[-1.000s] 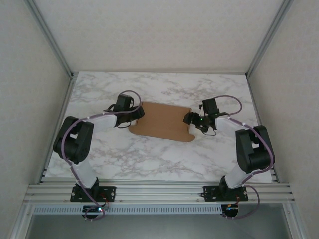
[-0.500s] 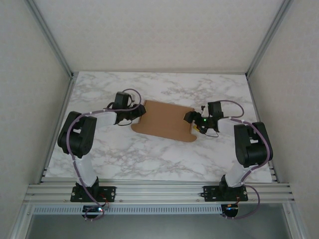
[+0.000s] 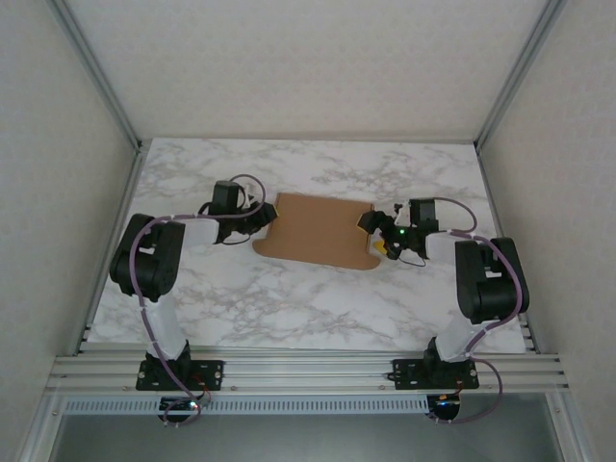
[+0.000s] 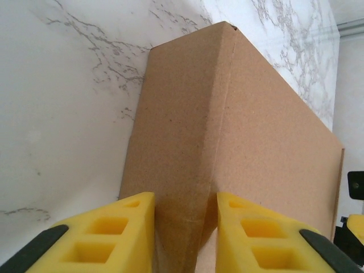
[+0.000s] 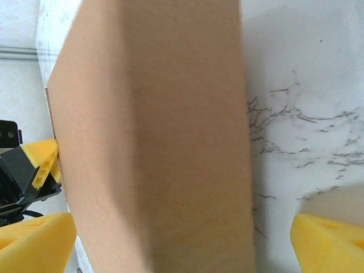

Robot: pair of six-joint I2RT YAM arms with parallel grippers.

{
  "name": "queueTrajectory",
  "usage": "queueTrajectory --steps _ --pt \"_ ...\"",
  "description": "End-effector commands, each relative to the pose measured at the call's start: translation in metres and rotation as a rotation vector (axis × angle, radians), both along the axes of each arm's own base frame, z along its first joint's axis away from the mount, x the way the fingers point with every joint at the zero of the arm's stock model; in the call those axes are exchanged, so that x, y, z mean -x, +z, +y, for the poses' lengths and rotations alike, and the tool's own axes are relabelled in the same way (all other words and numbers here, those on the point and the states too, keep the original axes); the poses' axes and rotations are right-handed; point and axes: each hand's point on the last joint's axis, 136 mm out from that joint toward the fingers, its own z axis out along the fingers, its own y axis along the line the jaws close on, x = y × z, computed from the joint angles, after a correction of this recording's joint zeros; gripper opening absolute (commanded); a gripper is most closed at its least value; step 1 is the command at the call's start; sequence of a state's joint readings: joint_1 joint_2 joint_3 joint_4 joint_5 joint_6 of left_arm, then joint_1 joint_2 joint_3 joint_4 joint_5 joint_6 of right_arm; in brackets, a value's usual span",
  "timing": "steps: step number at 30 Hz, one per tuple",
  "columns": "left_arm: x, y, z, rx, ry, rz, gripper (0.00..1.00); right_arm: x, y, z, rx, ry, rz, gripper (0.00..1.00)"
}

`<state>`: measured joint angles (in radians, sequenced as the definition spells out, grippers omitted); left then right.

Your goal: Fold the paper box

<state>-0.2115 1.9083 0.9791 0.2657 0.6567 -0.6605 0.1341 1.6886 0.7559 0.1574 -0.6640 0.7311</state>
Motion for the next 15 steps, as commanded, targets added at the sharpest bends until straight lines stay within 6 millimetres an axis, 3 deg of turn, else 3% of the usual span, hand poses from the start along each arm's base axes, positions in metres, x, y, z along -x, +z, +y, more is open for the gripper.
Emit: queueTrajectory --steps 1,5,8,11,15 --pt "0.045 -0.076 0.033 -0.114 0.077 0.278 0.28 0.011 -0.011 0.007 -0.031 0.032 0.047 0.97" --pt "0.041 -0.066 0.029 -0.163 0.054 0.241 0.28 0.016 -0.01 -0.003 0.066 0.015 0.035 0.94" --pt "0.036 -0.058 0.027 -0.205 0.049 0.221 0.28 0.022 -0.004 -0.036 0.285 -0.087 0.051 0.94" --pt "0.033 -0.053 0.023 -0.208 0.058 0.209 0.28 0.029 0.016 -0.058 0.451 -0.123 0.017 0.91" --pt "0.028 -0.045 0.017 -0.231 0.067 0.191 0.28 0.05 0.036 -0.057 0.504 -0.109 0.032 0.86"
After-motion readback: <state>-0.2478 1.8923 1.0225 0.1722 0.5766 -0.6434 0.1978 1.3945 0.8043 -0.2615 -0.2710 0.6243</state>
